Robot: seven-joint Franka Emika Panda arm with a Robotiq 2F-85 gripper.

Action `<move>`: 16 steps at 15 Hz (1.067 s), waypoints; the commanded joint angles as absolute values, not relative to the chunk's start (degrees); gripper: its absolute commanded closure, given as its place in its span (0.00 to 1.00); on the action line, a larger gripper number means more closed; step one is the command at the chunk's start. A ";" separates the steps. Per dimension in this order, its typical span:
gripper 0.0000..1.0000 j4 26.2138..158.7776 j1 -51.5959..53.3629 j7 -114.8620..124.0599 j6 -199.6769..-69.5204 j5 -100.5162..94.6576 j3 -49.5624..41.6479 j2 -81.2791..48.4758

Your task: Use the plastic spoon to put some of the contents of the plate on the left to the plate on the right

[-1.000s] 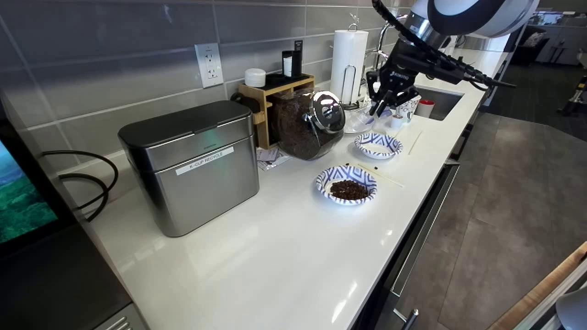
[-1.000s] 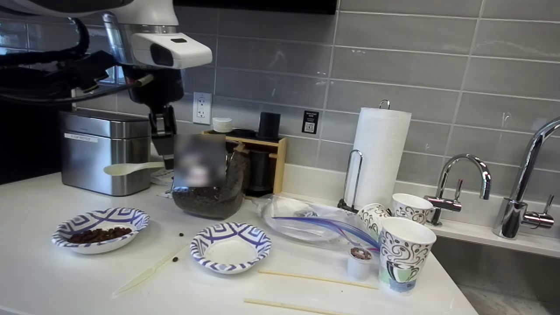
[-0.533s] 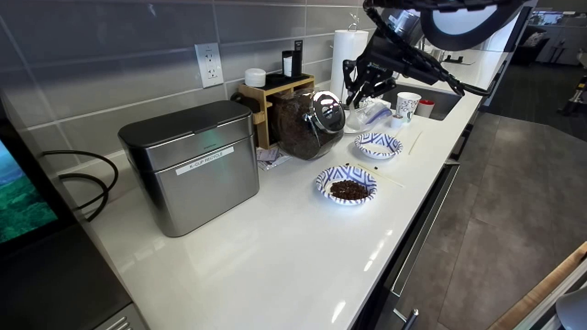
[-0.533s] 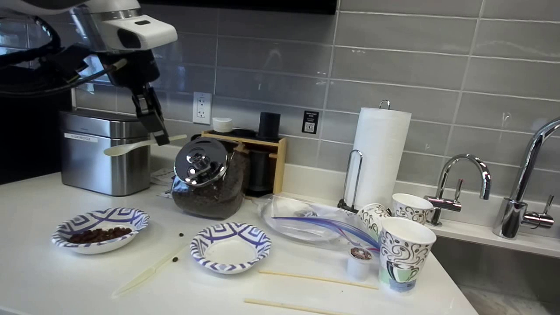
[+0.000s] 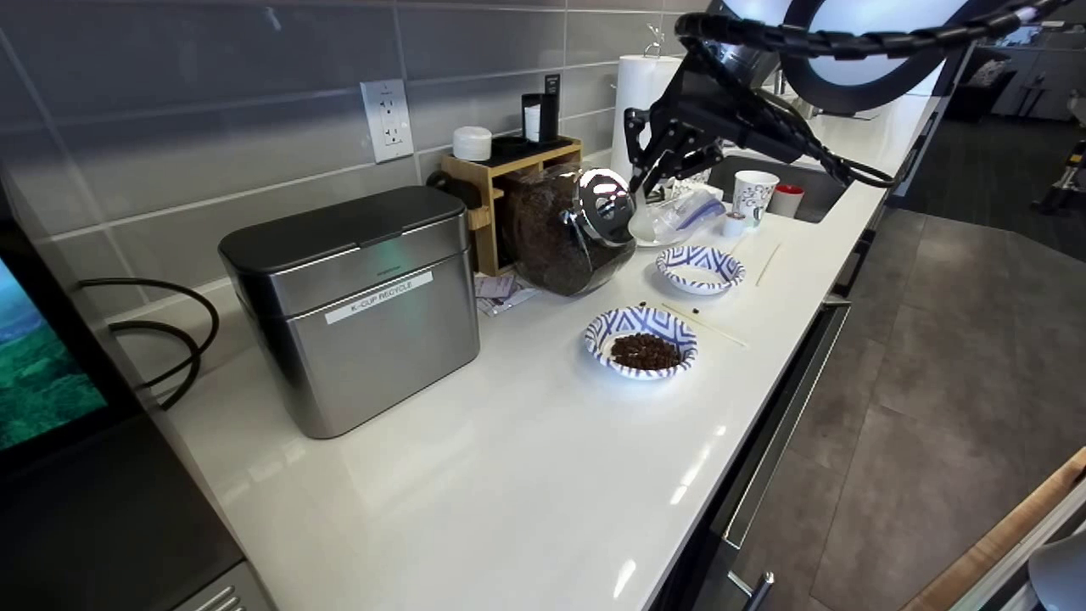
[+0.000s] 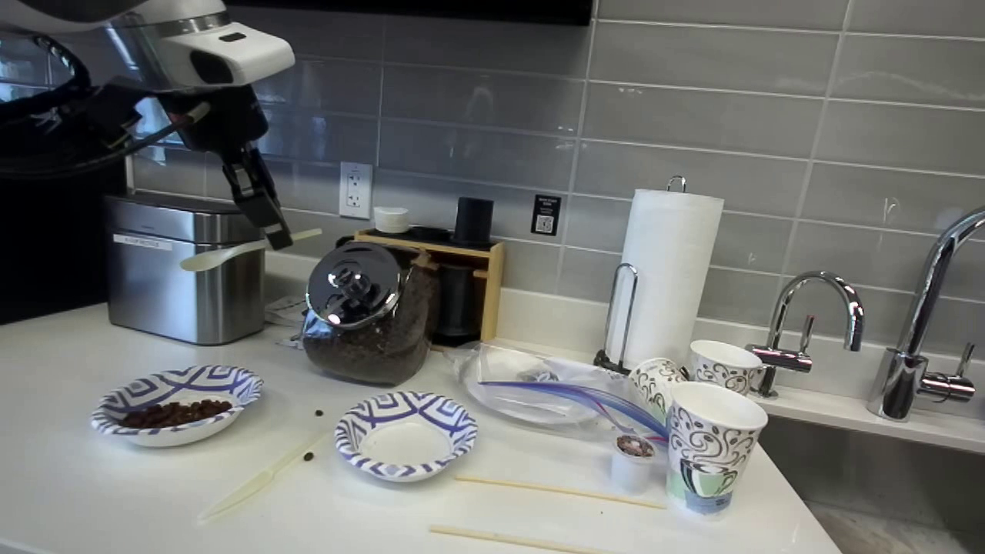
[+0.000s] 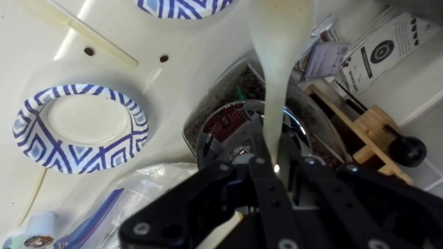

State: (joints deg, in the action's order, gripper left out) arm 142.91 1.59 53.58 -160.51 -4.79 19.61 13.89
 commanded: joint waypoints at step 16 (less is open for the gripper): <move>0.97 149.95 -24.36 75.04 -175.47 -34.16 44.33 17.37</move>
State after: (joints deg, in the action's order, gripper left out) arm 149.12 -19.19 70.00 -174.53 -30.11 38.77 15.74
